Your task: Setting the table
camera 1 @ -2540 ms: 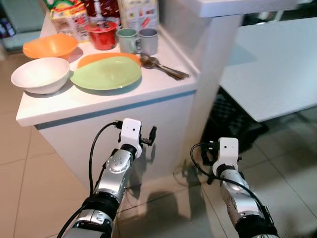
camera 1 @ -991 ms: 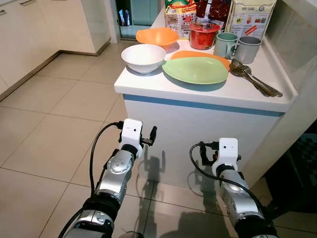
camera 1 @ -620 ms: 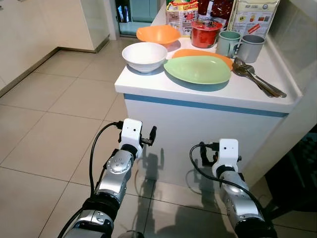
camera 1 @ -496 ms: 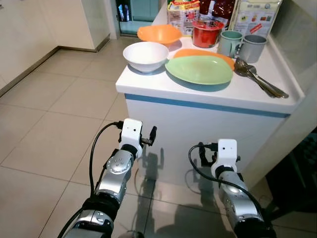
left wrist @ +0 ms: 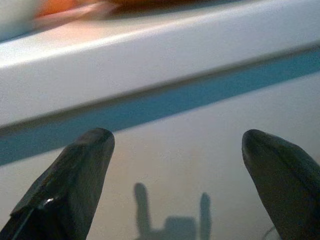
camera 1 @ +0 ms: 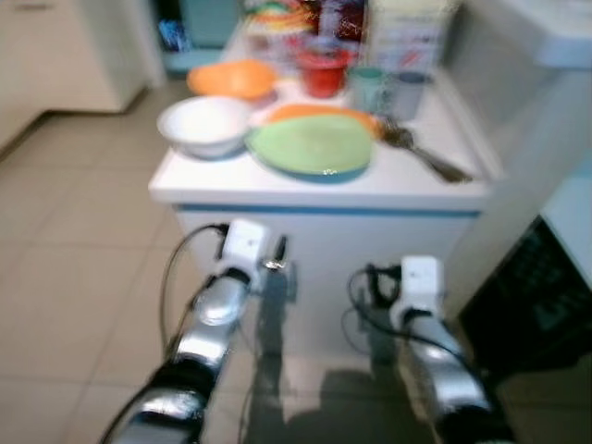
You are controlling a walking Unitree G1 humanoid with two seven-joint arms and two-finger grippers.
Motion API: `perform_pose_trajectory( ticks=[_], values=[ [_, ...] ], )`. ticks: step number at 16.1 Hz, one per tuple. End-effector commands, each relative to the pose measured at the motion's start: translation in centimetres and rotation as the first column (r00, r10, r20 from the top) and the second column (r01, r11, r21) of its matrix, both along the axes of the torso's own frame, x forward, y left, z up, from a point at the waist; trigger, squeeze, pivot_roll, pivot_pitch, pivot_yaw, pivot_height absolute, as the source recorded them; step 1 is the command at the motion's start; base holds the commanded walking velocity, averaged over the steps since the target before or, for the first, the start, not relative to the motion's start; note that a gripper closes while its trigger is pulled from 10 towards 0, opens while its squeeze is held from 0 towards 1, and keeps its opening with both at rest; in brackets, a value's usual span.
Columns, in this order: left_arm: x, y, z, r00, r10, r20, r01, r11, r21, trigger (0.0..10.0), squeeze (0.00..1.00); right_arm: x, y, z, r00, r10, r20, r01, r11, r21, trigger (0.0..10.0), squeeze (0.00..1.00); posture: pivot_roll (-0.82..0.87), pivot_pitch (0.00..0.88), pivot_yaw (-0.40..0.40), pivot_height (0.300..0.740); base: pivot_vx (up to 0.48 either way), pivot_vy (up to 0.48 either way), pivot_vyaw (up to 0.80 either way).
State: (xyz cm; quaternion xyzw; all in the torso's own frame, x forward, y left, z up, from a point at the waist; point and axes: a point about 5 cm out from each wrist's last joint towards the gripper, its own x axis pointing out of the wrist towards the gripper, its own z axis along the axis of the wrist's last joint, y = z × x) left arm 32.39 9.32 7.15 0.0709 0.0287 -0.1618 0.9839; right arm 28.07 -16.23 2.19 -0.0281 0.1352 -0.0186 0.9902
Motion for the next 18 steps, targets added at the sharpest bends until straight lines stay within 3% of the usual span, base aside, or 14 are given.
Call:
perform_pose_trajectory(
  ticks=[1,8,10,12,14,15,18],
  values=[
    [0.0,1.5,-0.2,0.999,0.035,-0.002,-0.035,0.999,0.005,10.0,0.0,0.5,1.2,0.5,0.999,0.029,0.019,-0.029,0.999,0.022,10.0,0.0,-0.05,0.0,0.033,0.74,0.0,0.0,0.0],
    [0.1,1.8,-0.2,0.998,0.055,-0.004,-0.055,0.998,0.002,10.0,0.0,0.8,1.3,0.9,0.999,0.043,0.03,-0.043,0.999,0.0,10.0,0.0,-0.05,0.0,0.031,0.74,0.0,0.0,0.0],
    [-0.1,1.9,-0.3,0.999,0.052,-0.007,-0.052,0.999,0.005,10.0,0.0,3.6,0.9,7.0,0.961,0.173,0.215,-0.148,0.981,-0.129,10.0,0.0,-0.05,0.0,0.04,0.74,0.0,0.0,0.0],
    [-0.1,1.9,-0.4,0.999,0.05,-0.011,-0.05,0.999,0.008,10.0,0.0,5.2,-0.7,9.2,0.952,0.188,0.241,-0.149,0.974,-0.171,10.0,0.0,-0.05,0.0,0.036,0.74,0.0,0.0,0.0],
    [0.0,1.6,-0.3,0.999,0.05,-0.007,-0.05,0.999,0.005,10.0,0.0,6.4,-1.9,10.6,0.938,0.265,0.222,-0.199,0.94,-0.278,10.0,0.0,-0.05,0.0,0.028,0.74,0.0,0.0,0.0],
    [0.0,1.6,-0.2,0.999,0.05,-0.006,-0.05,0.999,0.004,10.0,0.0,6.5,-2.0,10.9,0.936,0.277,0.216,-0.209,0.934,-0.289,10.0,0.0,-0.05,0.0,0.027,0.74,0.0,0.0,0.0],
    [0.0,1.7,-0.4,0.998,0.056,-0.01,-0.056,0.998,0.004,10.0,0.0,7.7,-2.8,12.2,0.918,0.379,0.118,-0.3,0.856,-0.42,10.0,0.0,-0.04,0.0,0.027,0.74,0.0,0.0,0.0]
  ],
)
